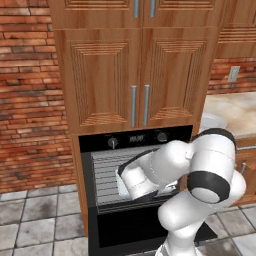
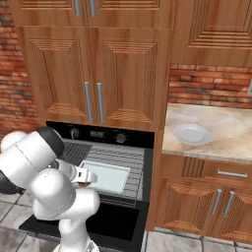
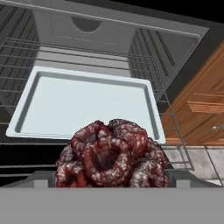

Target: Take the baked cake out of the oven and place it on the plate for cooling. Then close the oven door.

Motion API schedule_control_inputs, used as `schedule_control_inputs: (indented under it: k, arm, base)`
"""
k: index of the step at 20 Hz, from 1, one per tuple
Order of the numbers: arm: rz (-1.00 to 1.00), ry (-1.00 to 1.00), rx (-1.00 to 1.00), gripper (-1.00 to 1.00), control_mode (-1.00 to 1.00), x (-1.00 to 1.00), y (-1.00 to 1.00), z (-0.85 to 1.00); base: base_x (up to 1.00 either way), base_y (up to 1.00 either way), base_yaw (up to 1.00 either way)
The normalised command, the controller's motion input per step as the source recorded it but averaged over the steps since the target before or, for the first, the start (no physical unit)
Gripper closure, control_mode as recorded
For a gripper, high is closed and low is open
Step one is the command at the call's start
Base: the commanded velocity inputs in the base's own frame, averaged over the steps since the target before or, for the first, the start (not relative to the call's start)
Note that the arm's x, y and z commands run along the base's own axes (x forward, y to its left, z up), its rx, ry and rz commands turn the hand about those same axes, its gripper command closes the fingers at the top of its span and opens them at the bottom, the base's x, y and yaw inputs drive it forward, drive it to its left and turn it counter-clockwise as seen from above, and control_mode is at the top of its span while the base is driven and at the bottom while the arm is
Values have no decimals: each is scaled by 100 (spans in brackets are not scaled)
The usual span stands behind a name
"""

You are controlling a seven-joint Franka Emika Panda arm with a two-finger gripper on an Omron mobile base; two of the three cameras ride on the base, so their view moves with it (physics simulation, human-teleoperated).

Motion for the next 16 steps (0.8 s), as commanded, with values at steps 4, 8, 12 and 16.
schedule_control_inputs:
  k: [4,8,12,16]
  arm:
    - [0,0,4,100,-100,-26,-24,66]
    - [1,0,7,100,-100,-23,-32,73]
    - [0,0,8,100,-100,-2,-13,93]
    - [0,2,15,100,-100,0,-12,100]
  base:
    - [0,0,0]
    - [0,0,0]
    - [0,0,0]
    - [0,0,0]
